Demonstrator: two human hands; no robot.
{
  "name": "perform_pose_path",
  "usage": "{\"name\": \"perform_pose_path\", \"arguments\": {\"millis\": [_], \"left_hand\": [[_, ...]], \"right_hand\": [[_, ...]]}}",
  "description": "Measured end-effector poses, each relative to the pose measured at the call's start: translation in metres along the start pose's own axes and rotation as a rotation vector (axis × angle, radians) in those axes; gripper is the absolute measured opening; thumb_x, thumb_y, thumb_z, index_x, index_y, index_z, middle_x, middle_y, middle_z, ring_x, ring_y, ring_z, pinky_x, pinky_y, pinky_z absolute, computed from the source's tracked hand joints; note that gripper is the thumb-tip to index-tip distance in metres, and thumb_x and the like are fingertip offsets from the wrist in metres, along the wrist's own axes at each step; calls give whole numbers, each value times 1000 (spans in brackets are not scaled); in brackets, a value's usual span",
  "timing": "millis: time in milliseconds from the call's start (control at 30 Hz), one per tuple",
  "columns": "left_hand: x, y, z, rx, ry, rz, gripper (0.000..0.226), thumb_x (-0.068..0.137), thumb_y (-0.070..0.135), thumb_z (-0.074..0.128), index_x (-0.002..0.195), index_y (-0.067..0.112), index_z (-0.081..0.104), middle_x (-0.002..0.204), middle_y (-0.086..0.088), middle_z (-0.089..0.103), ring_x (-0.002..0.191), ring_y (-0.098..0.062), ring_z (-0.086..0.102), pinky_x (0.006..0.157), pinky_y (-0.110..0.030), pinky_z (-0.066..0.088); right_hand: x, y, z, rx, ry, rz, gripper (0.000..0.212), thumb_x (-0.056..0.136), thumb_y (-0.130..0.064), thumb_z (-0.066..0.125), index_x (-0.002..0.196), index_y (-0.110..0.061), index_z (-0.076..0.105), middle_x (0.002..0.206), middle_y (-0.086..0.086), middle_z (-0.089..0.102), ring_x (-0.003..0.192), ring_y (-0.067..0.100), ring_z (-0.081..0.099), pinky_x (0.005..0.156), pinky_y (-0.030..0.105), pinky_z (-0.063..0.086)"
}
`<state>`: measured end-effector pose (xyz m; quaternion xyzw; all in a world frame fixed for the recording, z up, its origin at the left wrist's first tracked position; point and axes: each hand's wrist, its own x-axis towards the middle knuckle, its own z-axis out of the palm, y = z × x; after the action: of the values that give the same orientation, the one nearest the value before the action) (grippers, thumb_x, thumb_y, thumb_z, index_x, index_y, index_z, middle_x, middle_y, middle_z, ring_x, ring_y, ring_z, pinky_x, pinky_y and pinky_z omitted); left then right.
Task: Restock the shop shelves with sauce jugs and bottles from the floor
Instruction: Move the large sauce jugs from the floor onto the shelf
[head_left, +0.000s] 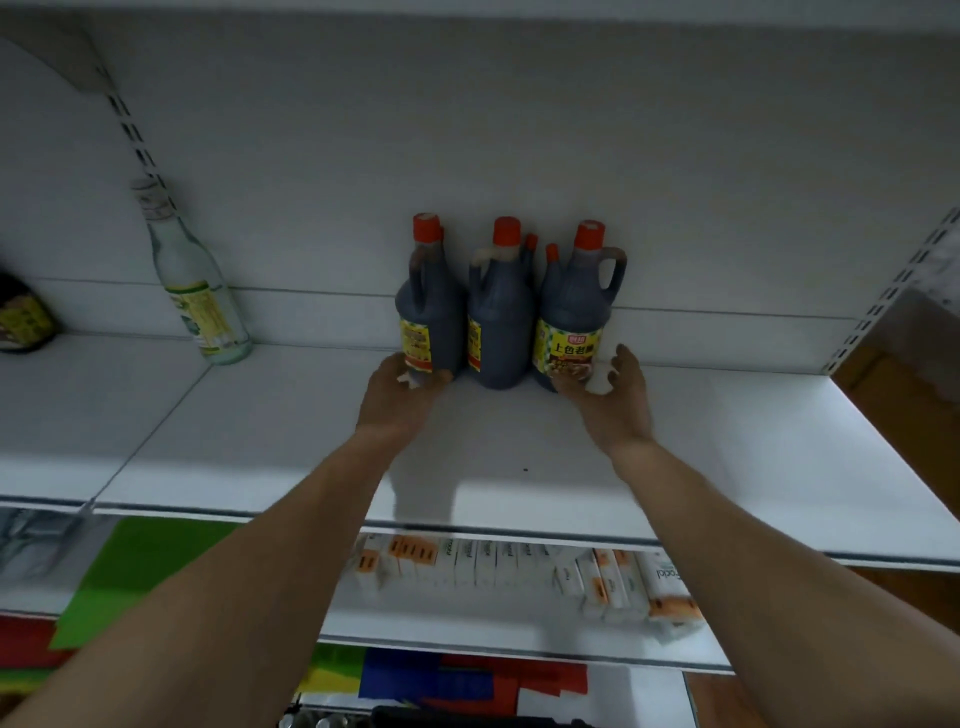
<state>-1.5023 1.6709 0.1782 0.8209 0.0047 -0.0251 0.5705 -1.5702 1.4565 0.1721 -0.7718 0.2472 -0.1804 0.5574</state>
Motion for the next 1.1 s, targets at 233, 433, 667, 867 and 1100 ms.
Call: {"name": "perform_pose_path", "arguments": {"millis": [233, 433, 667, 867, 1100], "left_hand": [[-94, -8, -6, 41, -93, 57, 37, 87, 40, 65, 119, 21, 61, 105, 5, 63, 97, -13, 60, 82, -24, 43], [-170, -33, -4, -6, -192, 21, 32, 87, 43, 64, 114, 27, 59, 99, 15, 63, 92, 0, 60, 75, -18, 50], [-230, -63, 14, 34, -389, -80, 45, 86, 52, 62, 119, 21, 59, 112, 2, 61, 105, -15, 59, 91, -32, 48], [-275, -103, 39, 94, -497, -136, 38, 88, 49, 61, 119, 28, 56, 105, 10, 56, 100, -12, 56, 82, -25, 42], [-319, -144, 74, 117, -549, -258, 33, 85, 43, 68, 111, 23, 63, 107, 6, 65, 101, -11, 60, 88, -24, 43]], "right_hand": [[-61, -14, -20, 41, -89, -4, 58, 86, -32, 69, 136, -21, 42, 136, -1, 53, 110, 13, 51, 85, 26, 37], [-104, -14, -34, -15, -165, -41, 59, 87, -40, 63, 139, -23, 40, 133, -4, 54, 107, 11, 52, 90, 27, 38], [-164, -4, -66, -34, -219, -33, 55, 89, -40, 62, 138, -23, 42, 129, -6, 54, 106, 9, 53, 76, 17, 44], [-212, 25, -90, -50, -183, -4, 47, 88, -33, 66, 130, -22, 49, 110, -8, 60, 101, 11, 60, 68, 12, 46], [-232, 78, -124, -107, -254, 74, 46, 87, -37, 65, 129, -24, 52, 113, -8, 60, 101, 6, 58, 89, 21, 47]]}}
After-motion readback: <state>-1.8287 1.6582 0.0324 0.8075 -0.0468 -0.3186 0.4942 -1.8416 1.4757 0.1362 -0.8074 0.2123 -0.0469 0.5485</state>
